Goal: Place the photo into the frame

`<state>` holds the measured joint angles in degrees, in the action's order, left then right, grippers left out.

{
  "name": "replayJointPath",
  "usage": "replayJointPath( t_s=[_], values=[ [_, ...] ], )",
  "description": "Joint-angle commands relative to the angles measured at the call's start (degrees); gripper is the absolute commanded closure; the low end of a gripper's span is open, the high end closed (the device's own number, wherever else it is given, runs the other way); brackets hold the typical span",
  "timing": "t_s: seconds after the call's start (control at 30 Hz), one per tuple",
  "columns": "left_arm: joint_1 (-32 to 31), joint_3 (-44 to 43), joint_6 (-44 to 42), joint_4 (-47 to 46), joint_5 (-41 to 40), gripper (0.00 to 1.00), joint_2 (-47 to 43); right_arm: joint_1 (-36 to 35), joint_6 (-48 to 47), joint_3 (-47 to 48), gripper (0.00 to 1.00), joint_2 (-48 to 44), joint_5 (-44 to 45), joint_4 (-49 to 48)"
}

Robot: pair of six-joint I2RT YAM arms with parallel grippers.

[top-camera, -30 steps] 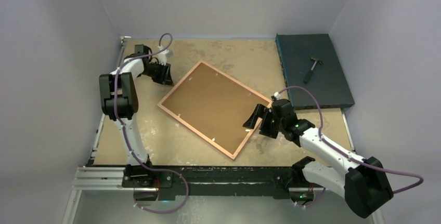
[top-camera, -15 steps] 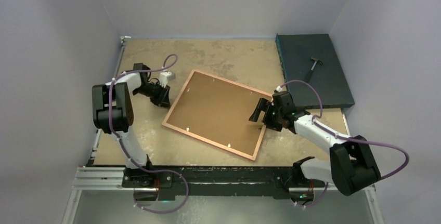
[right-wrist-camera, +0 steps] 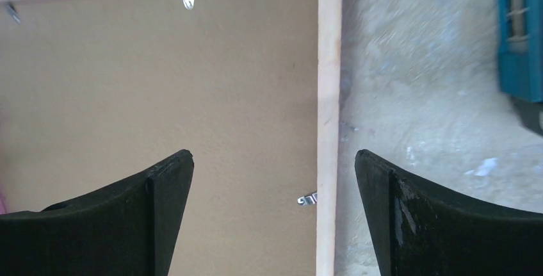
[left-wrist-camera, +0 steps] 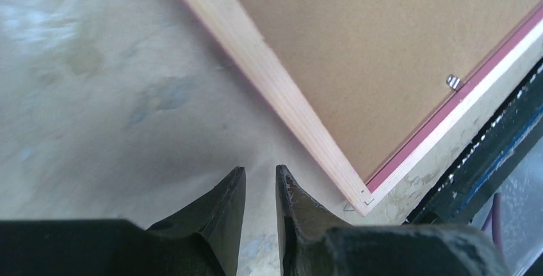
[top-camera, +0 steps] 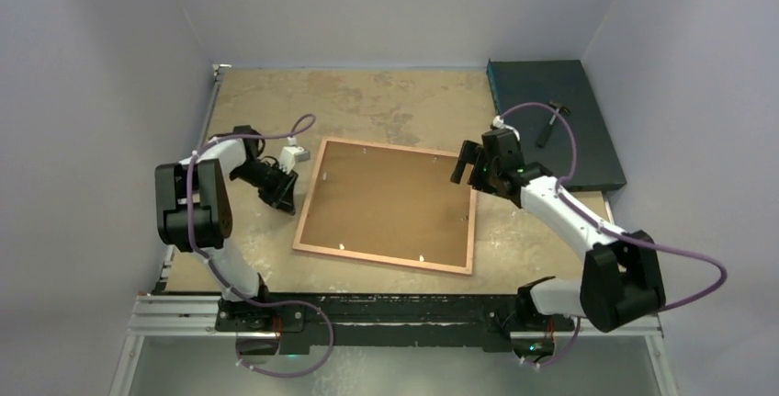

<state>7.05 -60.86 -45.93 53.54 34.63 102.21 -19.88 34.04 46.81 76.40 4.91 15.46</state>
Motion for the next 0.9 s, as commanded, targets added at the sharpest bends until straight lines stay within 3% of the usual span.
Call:
replayJointPath(
  t_s=[0.0, 0.1, 0.2, 0.27, 0.37, 0.67, 0.87],
  values=[
    [2.93, -5.66, 6.48, -3.42, -1.72, 0.78, -4.00, 0.61, -0.50, 3.63, 0.01, -5.31, 7.00, 4.75],
    [3.32, -9.33, 10.56, -4.20, 1.90, 0.72, -3.59, 0.56, 0.69, 4.51, 0.01, -6.89, 3.30, 1.11],
    [3.06, -11.57, 13.96, -4.38, 9.75, 0.64, -1.80, -1.10, 4.26, 2.39, 0.01, -6.55, -6.94, -9.52],
    [2.32, -13.00, 14.93, -3.72, 13.29, 0.58, 0.59, -4.62, 6.31, 4.24, 0.01, -2.04, -8.61, -12.82],
    [1.08, -12.80, 16.73, -5.90, 14.11, 0.57, 3.56, -11.76, 7.44, 11.33, 0.01, 7.28, -8.25, -14.17],
    [0.56, -9.27, 19.16, -12.25, 13.05, 0.74, 8.01, -20.00, 13.84, 27.69, 0.13, 29.21, -15.09, -23.92],
    [-0.67, -7.91, 18.31, -13.69, 12.03, 0.77, 8.79, -23.33, 17.52, 34.83, 0.14, 39.09, -17.24, -27.13]
  ],
)
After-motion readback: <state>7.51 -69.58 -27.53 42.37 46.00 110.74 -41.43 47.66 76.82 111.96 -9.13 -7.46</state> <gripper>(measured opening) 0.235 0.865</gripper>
